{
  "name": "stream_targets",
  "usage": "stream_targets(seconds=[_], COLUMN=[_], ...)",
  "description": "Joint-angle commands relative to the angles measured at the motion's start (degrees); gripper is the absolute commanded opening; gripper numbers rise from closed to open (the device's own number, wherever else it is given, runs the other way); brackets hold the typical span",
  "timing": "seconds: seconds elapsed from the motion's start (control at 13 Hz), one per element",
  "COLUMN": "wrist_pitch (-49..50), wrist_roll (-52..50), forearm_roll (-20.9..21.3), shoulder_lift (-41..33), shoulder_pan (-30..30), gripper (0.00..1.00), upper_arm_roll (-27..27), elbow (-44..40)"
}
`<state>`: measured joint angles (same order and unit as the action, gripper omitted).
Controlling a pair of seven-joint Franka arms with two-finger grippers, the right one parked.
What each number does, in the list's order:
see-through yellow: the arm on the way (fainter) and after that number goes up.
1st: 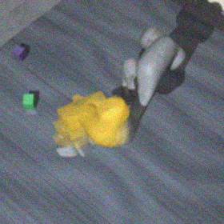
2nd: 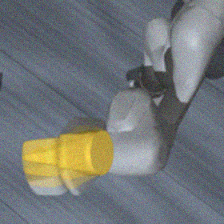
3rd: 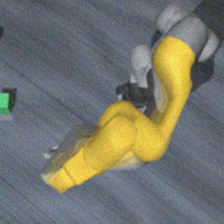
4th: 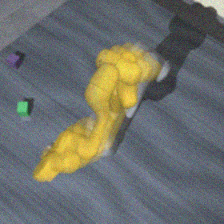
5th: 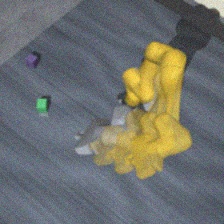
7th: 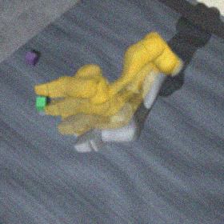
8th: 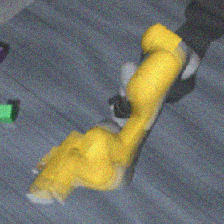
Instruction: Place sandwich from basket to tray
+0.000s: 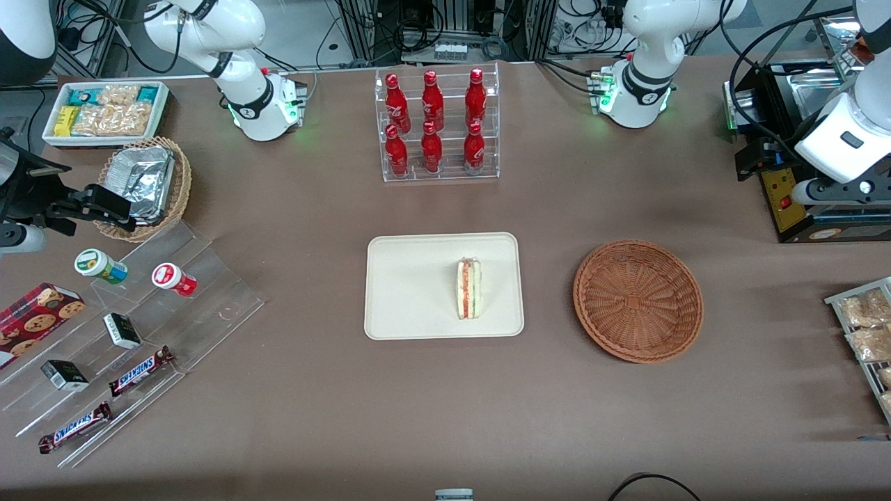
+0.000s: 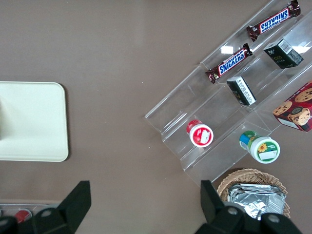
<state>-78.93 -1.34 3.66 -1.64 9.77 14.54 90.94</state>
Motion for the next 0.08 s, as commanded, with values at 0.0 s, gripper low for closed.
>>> stream_targets(seconds=[0.0], wrist_pitch=[1.06], wrist_roll=[1.16], forearm_roll=[-0.40], shoulder_lift=[-0.55], shoulder_pan=[0.07], gripper=[1.00], upper_arm_roll=[-0.04], elbow=[0.03])
